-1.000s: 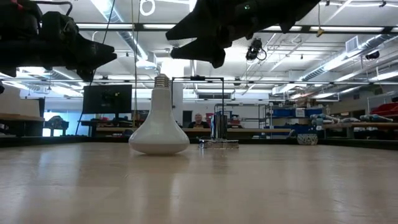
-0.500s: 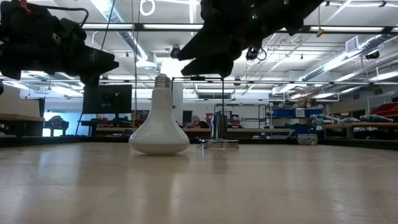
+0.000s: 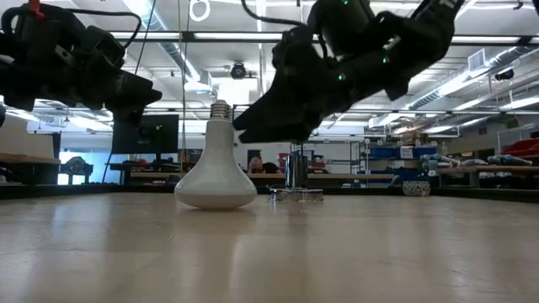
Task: Screw lightbulb
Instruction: Insert the lightbulb into the silver lamp socket
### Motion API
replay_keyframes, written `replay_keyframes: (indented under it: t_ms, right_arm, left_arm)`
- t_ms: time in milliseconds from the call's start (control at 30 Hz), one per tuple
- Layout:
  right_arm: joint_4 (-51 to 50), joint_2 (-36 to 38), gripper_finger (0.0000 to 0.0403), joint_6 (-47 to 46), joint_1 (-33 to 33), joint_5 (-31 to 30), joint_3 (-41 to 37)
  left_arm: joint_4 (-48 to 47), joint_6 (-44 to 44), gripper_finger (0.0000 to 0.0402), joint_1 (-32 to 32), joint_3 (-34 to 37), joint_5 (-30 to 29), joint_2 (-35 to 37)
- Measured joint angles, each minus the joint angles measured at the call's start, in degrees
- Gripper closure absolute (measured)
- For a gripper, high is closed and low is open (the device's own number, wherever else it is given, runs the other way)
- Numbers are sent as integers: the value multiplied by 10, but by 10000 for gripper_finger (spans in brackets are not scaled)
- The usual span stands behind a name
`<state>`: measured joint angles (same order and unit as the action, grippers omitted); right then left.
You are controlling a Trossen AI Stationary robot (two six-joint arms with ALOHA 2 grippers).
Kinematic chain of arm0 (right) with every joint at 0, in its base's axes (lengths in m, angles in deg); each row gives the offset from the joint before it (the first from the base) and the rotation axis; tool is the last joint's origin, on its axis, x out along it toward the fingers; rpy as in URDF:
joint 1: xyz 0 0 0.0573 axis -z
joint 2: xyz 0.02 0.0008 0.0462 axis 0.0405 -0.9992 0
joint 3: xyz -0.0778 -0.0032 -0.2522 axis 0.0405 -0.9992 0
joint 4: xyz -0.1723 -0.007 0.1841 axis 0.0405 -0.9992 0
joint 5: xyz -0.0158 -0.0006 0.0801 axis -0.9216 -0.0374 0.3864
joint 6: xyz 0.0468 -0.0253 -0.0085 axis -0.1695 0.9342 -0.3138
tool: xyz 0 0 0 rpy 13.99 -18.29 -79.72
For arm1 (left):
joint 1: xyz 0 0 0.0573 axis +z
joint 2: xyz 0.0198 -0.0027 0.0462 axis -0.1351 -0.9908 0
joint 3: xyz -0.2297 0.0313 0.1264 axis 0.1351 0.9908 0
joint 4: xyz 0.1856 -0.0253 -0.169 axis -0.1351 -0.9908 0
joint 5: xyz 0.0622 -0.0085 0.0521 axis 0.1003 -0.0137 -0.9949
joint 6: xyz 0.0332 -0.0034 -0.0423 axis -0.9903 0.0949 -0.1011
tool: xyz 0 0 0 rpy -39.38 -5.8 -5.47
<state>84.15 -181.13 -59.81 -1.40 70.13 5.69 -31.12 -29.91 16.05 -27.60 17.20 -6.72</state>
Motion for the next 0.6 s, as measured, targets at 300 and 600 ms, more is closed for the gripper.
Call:
replay_keyframes:
  t_ms: [300, 600]
  right_arm:
    - [71, -69, 121, -16, 0, 0, 32]
    - [73, -69, 154, -16, 3, -6, 40]
  left_arm:
    - [77, 0, 273, -78, 0, -110, -123]
    - [148, 0, 273, -93, -16, -130, -218]
